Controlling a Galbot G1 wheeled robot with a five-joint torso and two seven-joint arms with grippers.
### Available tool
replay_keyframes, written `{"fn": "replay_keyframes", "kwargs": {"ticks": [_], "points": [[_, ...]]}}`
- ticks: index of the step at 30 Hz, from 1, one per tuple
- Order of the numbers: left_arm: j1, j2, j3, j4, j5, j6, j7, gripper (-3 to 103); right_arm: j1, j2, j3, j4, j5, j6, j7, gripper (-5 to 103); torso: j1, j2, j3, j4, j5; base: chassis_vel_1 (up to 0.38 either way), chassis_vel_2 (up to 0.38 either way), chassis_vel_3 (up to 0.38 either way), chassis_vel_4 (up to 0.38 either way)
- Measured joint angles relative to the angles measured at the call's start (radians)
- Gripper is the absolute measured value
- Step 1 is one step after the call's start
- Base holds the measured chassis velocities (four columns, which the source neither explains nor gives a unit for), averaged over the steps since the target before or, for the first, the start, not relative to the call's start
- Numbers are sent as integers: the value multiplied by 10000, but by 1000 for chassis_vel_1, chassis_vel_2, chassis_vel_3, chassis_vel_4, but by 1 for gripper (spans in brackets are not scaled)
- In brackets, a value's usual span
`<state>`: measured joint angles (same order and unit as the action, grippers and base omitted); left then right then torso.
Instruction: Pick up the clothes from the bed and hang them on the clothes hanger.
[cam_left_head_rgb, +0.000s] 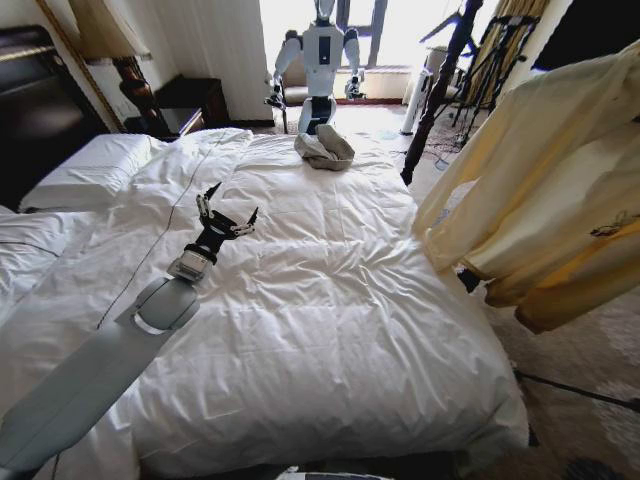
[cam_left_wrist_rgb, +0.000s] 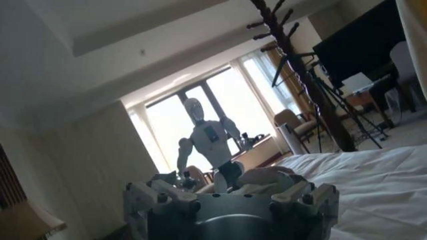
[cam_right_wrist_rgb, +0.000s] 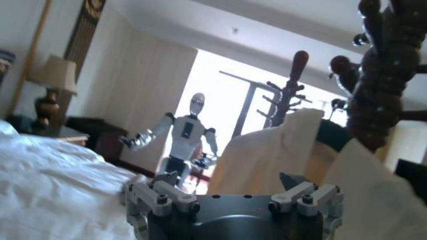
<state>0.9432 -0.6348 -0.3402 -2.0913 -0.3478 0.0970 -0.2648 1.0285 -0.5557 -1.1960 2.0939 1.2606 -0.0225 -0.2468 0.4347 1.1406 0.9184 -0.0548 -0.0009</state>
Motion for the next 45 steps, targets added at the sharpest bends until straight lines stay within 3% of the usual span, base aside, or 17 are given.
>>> {"fn": "replay_keyframes", "kwargs": {"ticks": [2, 3, 4, 6, 7, 9, 10, 11, 13, 14, 18, 19, 21, 26, 31, 45], "points": [[898, -291, -585, -423, -1080, 385, -269, 100, 920, -258, -1834, 1191, 494, -48, 750, 100, 0, 0, 0, 0, 2, 0, 0, 0, 0], [898, -291, -585, -423, -1080, 385, -269, 100, 920, -258, -1834, 1191, 494, -48, 750, 100, 0, 0, 0, 0, 2, 0, 0, 0, 0], [1453, -483, -917, -623, -1506, 515, -363, 100, 1472, -379, -2856, 1604, 326, -37, 1064, 100, 1, 0, -1, -2, 4, 0, 0, 0, 0], [2999, -1064, -1948, -1109, -2259, 651, -466, 100, 3175, -788, -5736, 2248, -1090, 296, 2143, 100, 1, -1, 0, 7, 3, 0, 0, 0, 0], [2999, -1064, -1948, -1109, -2259, 651, -466, 100, 3175, -788, -5736, 2248, -1090, 296, 2143, 100, 1, -1, 0, 7, 3, 0, 0, 0, 0], [4456, -1790, -3094, -1788, -2919, 659, -455, 100, 4359, -1423, -8423, 2565, -2443, 360, 3014, 100, 1, -1, 0, 13, 5, 0, 0, 0, 0], [4456, -1790, -3094, -1788, -2919, 659, -455, 100, 4359, -1423, -8423, 2565, -2443, 360, 3014, 100, 1, -1, 0, 13, 5, 0, 0, 0, 0], [5254, -2274, -3694, -2203, -3209, 659, -440, 100, 4707, -1904, -9637, 2686, -2972, 332, 3334, 100, 1, 0, 0, 10, 12, 0, 0, 0, 0], [6238, -3075, -4321, -2719, -3415, 707, -407, 100, 4812, -2442, -10653, 2723, -3708, 329, 3462, 100, 0, 0, -1, 5, 5, 0, 0, 0, 0], [6238, -3075, -4321, -2719, -3415, 707, -407, 100, 4812, -2442, -10653, 2723, -3708, 329, 3462, 100, 0, 0, -1, 5, 5, 0, 0, 0, 0], [7627, -5047, -5003, -3727, -3524, 896, -112, 100, 4792, -3361, -11713, 2334, -5185, 772, 3079, 100, -2, 0, -2, 2, 2, 0, 0, 0, 0], [7627, -5047, -5003, -3727, -3524, 896, -112, 100, 4792, -3361, -11713, 2334, -5185, 772, 3079, 100, -2, 0, -2, 2, 2, 0, 0, 0, 0], [8399, -6046, -5183, -4105, -3278, 746, 538, 100, 4810, -3674, -11988, 2127, -5785, 1123, 2981, 100, -1, 0, -1, 8, 11, 0, 0, 0, 0], [8898, -7083, -5228, -4177, -2783, 455, 1031, 100, 4458, -4364, -12017, 2233, -6584, 1387, 2801, 100, 0, 0, 0, 4, 4, 0, 0, 0, 0], [9101, -7720, -5190, -4170, -2471, 176, 1587, 100, 3997, -5049, -12007, 2600, -7010, 1417, 2692, 100, -2, 1, -1, 2, 5, 0, 0, 0, 0], [9042, -7675, -5137, -4114, -2442, 136, 1620, 100, 3957, -5040, -11982, 2621, -6993, 1382, 2680, 100, 0, 1, 1, 4, 5, 0, 0, 0, 0]]}}
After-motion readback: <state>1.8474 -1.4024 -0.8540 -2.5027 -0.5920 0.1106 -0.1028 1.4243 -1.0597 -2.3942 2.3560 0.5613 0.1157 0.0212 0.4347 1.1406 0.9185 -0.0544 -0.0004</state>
